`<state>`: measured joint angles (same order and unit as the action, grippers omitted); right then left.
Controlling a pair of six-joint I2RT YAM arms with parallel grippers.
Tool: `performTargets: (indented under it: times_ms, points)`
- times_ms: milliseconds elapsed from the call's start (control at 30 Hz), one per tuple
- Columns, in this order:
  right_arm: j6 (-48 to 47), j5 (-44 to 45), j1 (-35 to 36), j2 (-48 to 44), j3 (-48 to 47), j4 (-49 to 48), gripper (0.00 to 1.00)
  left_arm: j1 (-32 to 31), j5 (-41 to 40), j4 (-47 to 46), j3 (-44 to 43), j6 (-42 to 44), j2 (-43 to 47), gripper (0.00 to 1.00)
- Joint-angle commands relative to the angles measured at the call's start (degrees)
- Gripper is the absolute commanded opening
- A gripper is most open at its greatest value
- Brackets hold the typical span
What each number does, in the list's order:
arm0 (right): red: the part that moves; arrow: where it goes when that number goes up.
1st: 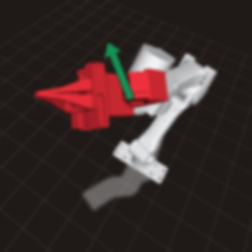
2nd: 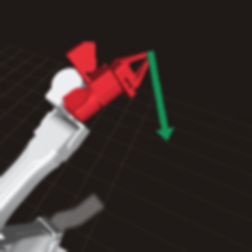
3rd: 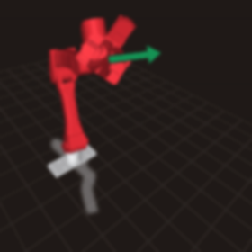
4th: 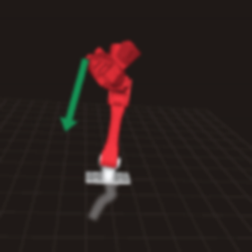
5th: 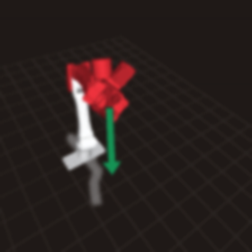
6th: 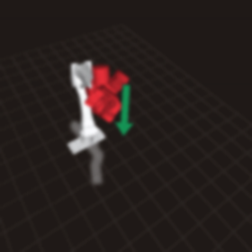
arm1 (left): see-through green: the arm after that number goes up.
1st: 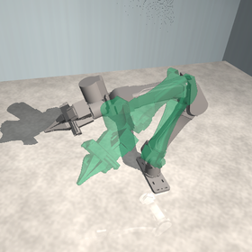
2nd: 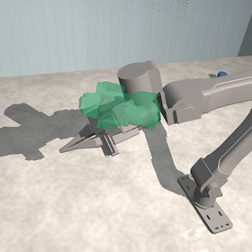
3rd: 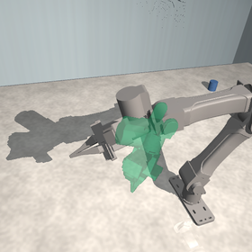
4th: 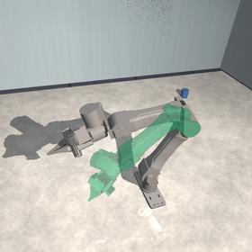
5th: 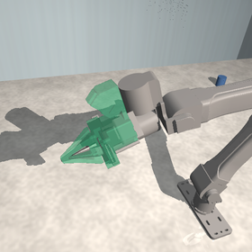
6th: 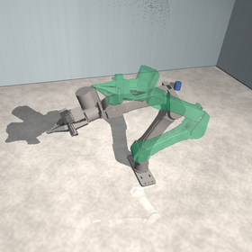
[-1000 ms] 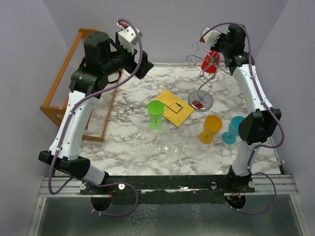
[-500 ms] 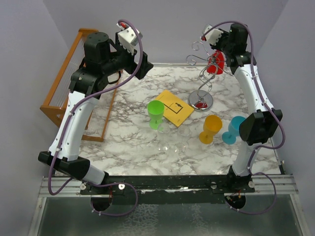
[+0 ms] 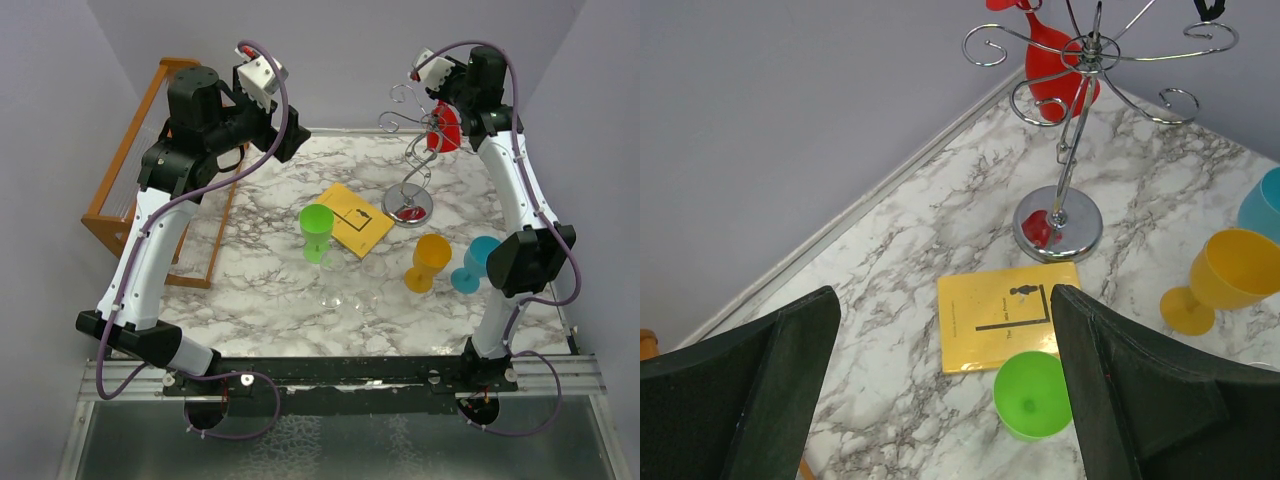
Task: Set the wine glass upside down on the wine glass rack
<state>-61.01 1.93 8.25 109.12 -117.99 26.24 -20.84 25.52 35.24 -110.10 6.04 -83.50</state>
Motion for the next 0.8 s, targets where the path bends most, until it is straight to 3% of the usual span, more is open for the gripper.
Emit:
performTargets:
  times_ms: [0,767]
  points:
    - [2.04,-2.65,0.25,-1.81,0.41,3.02,0.35,0.14,1.6,-0.18,0.55,0.6,1.84,0.9]
    - [3.26,-1.42,0.25,-5.3,2.03,6.66,0.36,0.14,1.8,-0.29,1.19,1.15,2.06,0.9]
